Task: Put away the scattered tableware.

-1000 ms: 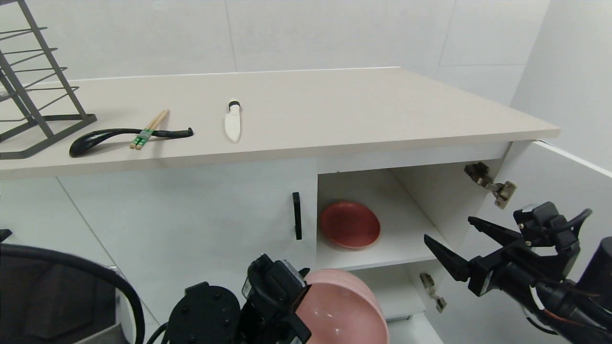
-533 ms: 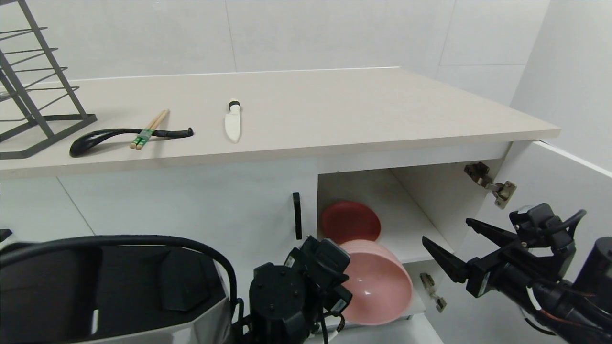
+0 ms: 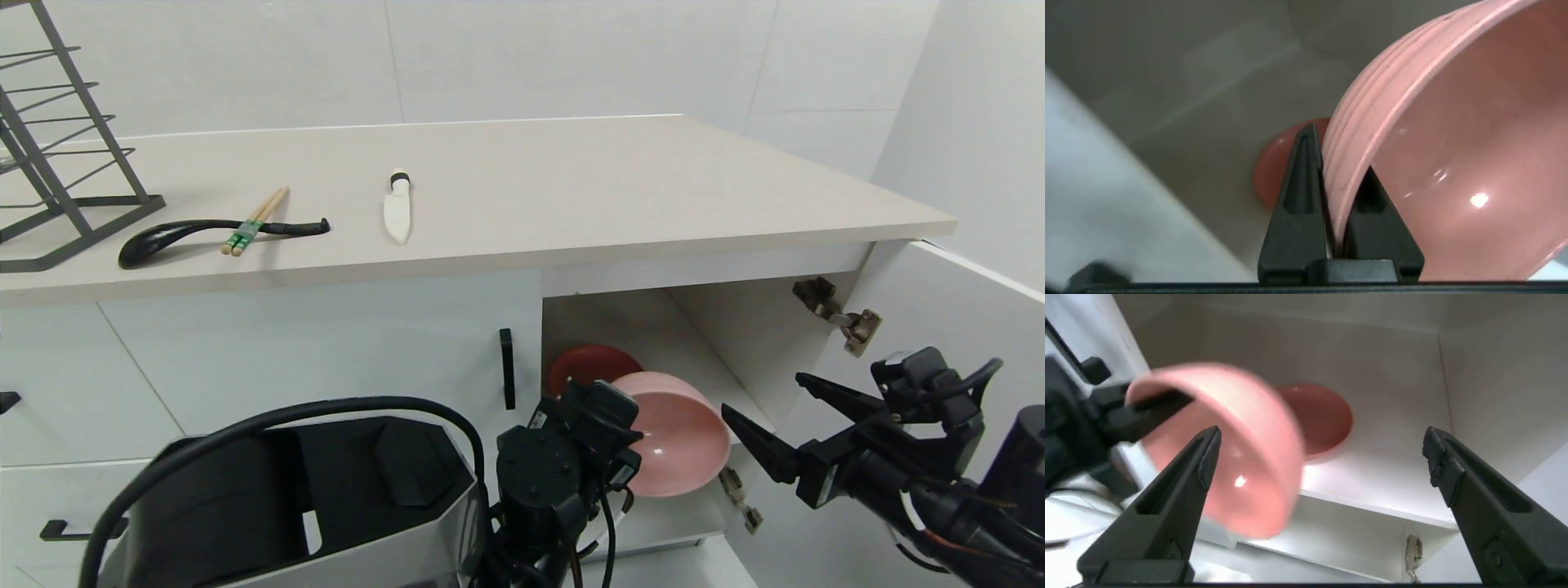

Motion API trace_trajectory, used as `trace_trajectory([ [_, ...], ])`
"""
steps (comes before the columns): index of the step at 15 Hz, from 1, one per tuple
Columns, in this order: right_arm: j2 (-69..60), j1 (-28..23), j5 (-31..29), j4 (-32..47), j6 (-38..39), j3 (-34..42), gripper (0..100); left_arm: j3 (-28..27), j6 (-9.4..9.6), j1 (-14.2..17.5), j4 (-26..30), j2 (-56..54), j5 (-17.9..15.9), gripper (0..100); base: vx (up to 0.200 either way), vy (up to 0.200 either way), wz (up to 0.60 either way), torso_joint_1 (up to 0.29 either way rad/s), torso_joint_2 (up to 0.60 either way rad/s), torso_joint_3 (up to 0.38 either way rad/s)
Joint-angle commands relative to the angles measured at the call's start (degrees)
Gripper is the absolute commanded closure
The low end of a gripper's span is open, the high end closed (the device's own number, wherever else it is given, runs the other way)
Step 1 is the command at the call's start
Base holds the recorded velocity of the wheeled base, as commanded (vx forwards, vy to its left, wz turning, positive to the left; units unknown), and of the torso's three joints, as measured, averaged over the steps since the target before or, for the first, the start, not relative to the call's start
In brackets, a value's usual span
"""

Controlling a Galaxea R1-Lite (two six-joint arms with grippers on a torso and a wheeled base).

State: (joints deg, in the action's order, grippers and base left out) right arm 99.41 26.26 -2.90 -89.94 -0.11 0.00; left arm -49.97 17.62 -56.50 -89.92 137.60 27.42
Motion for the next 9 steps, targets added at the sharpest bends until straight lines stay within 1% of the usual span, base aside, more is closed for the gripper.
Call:
trace_trajectory([
  [1, 0.3, 0.3, 0.0, -0.1, 0.0, 0.0, 0, -3.2, -0.65, -0.2, -0.1, 0.7, 0.1, 100, 0.000, 0.000, 0.00, 0.000, 0.00, 0.000],
  [2, 0.5, 0.3, 0.0, -0.1, 0.0, 0.0, 0, -3.8, -0.92, -0.2, -0.1, 0.7, 0.2, 100, 0.000, 0.000, 0.00, 0.000, 0.00, 0.000],
  [4, 0.6, 0.1, 0.0, -0.1, 0.1, 0.0, 0, -5.4, -2.23, -0.2, -0.1, 0.6, 0.3, 100, 0.000, 0.000, 0.00, 0.000, 0.00, 0.000],
  [5, 1.1, 0.0, 0.0, -0.1, 0.2, 0.0, 0, -6.9, -3.82, -0.3, -0.1, 0.6, 0.2, 100, 0.000, 0.000, 0.00, 0.000, 0.00, 0.000],
  [6, 1.9, -0.2, -0.1, -0.1, 0.2, 0.0, 0, -8.0, -4.87, -0.4, -0.1, 0.6, 0.2, 100, 0.000, 0.000, 0.00, 0.000, 0.00, 0.000],
  [7, 2.4, -0.5, 0.0, -0.1, 0.3, 0.0, 0, -8.7, -5.40, -0.4, -0.1, 0.6, 0.2, 100, 0.000, 0.000, 0.00, 0.000, 0.00, 0.000],
  [9, 2.2, -0.7, 0.0, -0.1, 1.8, -0.2, 0, -9.0, -5.66, -0.4, -0.1, 0.5, 0.3, 100, 0.000, 0.000, 0.00, 0.000, 0.00, 0.000],
])
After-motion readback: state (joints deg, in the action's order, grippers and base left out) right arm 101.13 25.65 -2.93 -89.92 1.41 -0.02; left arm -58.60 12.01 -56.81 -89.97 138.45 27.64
